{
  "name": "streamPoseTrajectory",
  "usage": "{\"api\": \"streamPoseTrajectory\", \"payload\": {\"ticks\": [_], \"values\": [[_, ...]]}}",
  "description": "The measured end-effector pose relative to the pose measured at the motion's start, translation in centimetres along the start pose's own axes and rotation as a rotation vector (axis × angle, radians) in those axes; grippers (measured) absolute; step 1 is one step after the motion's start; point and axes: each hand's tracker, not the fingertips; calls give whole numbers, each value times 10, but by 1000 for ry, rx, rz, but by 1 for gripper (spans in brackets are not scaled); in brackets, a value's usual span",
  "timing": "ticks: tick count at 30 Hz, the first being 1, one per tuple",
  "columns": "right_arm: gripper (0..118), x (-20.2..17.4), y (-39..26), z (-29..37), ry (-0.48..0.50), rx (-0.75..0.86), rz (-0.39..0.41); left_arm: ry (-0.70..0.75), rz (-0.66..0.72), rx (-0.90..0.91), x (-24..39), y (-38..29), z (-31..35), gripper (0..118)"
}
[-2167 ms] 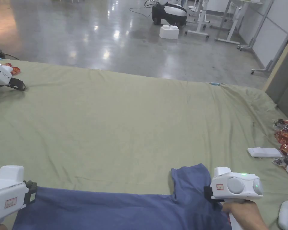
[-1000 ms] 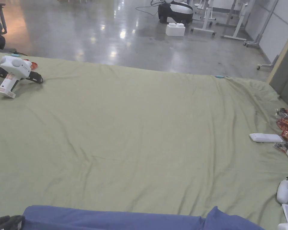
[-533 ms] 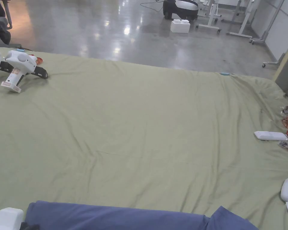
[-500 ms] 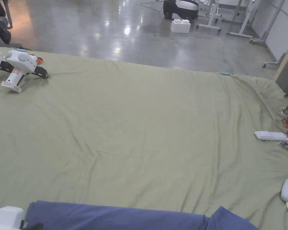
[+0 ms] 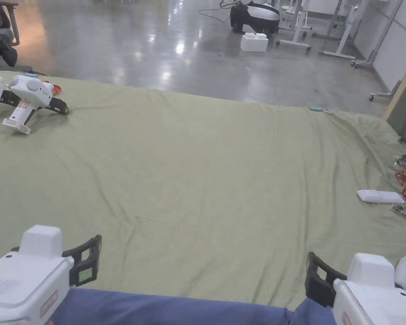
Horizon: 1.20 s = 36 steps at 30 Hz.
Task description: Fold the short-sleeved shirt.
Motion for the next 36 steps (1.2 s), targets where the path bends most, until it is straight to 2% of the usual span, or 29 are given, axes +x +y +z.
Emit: {"api": "streamPoseTrajectory", "payload": {"ticks": [2,5,8,9,10,17,21,28,33,35,36], "values": [[62,-15,9,-1,8,79,-13,30,-18,71,17,13,5,71],[43,-35,21,-1,22,187,-55,60,-41,178,31,26,7,57],[10,-50,30,0,10,268,-64,78,-45,244,39,36,12,31],[5,-55,32,0,-1,282,-59,76,-39,260,41,38,13,13],[4,-58,34,0,-7,292,-58,80,-32,264,42,40,13,1],[0,-65,35,-3,13,303,-97,72,-1,283,40,49,19,0],[0,-65,34,-1,11,318,-85,50,-26,236,20,47,22,0],[0,-62,33,-9,35,272,-62,-74,107,-104,-67,18,8,0],[0,-65,26,-18,67,197,-42,-177,274,-340,-118,-14,-2,0],[0,-68,23,-21,74,175,-38,-202,301,-392,-129,-27,-5,8],[0,-68,20,-23,77,167,-36,-238,325,-418,-137,-34,-7,18]]}}
